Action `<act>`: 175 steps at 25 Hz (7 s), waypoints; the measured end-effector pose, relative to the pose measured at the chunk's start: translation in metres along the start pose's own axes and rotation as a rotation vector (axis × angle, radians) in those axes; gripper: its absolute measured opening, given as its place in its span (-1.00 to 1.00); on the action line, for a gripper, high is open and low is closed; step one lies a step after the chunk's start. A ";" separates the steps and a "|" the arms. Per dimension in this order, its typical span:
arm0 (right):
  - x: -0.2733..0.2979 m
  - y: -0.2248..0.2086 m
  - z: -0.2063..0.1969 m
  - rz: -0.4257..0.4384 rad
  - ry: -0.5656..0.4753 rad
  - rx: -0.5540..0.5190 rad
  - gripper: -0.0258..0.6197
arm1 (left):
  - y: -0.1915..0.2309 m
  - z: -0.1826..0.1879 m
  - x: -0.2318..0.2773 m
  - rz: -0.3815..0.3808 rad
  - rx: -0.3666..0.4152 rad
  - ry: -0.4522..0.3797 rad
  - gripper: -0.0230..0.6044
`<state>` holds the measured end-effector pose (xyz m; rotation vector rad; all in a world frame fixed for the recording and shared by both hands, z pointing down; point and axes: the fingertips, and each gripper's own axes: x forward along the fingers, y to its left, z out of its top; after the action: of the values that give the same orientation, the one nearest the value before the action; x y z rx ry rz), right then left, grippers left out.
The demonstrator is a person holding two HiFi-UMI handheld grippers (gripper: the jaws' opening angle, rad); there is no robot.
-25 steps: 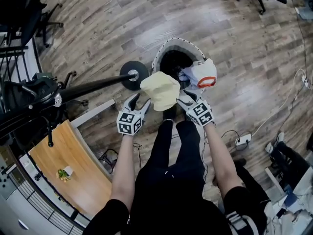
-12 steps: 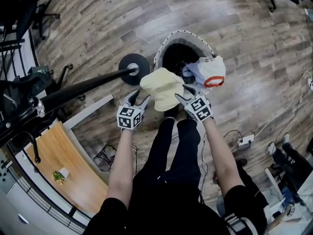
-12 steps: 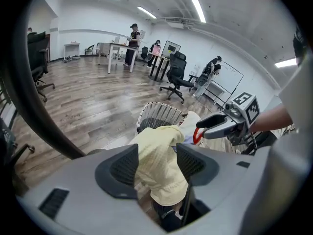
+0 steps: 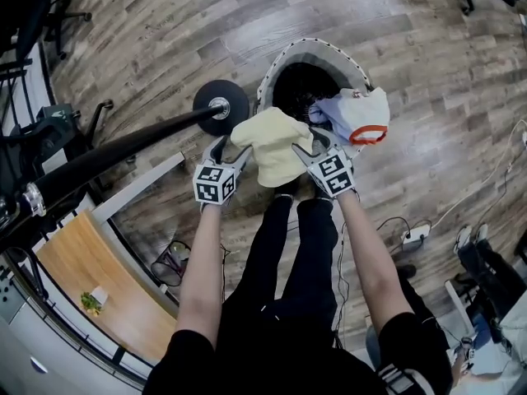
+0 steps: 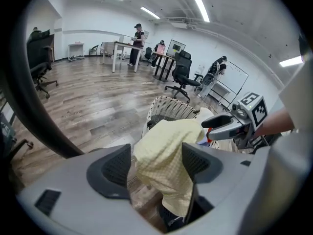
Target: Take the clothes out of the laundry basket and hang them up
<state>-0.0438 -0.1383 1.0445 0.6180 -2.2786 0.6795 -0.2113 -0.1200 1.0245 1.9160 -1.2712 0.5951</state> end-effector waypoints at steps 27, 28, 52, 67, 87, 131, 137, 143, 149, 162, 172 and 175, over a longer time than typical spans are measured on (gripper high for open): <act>-0.129 0.027 0.081 0.000 -0.099 -0.015 -0.85 | -0.061 0.054 -0.101 0.006 -0.011 -0.085 -0.85; -0.137 0.027 0.087 -0.003 -0.109 -0.019 -0.85 | -0.065 0.061 -0.105 0.007 -0.014 -0.100 -0.85; -0.274 0.082 0.169 0.004 -0.218 -0.071 -0.85 | -0.139 0.163 -0.262 0.070 0.003 -0.302 -0.85; -0.334 0.104 0.219 0.090 -0.299 -0.228 -0.85 | -0.181 0.209 -0.341 0.222 0.051 -0.481 -0.85; -0.359 0.181 0.272 0.224 -0.407 -0.421 -0.85 | -0.194 0.188 -0.448 0.401 0.084 -0.629 -0.85; -0.337 0.348 0.425 -0.117 -0.734 -0.449 -0.85 | -0.061 0.279 -0.638 0.222 0.344 -0.857 -0.85; -0.347 0.366 0.471 -0.124 -0.837 -0.445 -0.85 | -0.051 0.317 -0.670 0.201 0.390 -0.923 -0.85; -0.350 0.375 0.507 -0.156 -0.857 -0.500 -0.85 | -0.038 0.355 -0.696 0.192 0.439 -0.978 -0.85; -0.348 0.382 0.537 -0.164 -0.885 -0.495 -0.85 | -0.023 0.381 -0.710 0.210 0.481 -1.005 -0.85; -0.254 0.360 0.512 -0.186 -0.661 -0.488 -0.85 | 0.065 0.359 -0.639 0.211 0.309 -0.860 -0.85; -0.202 0.349 0.470 -0.173 -0.505 -0.454 -0.85 | 0.097 0.332 -0.584 0.275 0.339 -0.711 -0.85; -0.190 0.347 0.456 -0.164 -0.466 -0.440 -0.85 | 0.103 0.315 -0.560 0.279 0.365 -0.624 -0.85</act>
<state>-0.3332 -0.1122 0.5153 0.7911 -2.6425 -0.0667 -0.5370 -0.0736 0.4628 2.3497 -1.9539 0.3903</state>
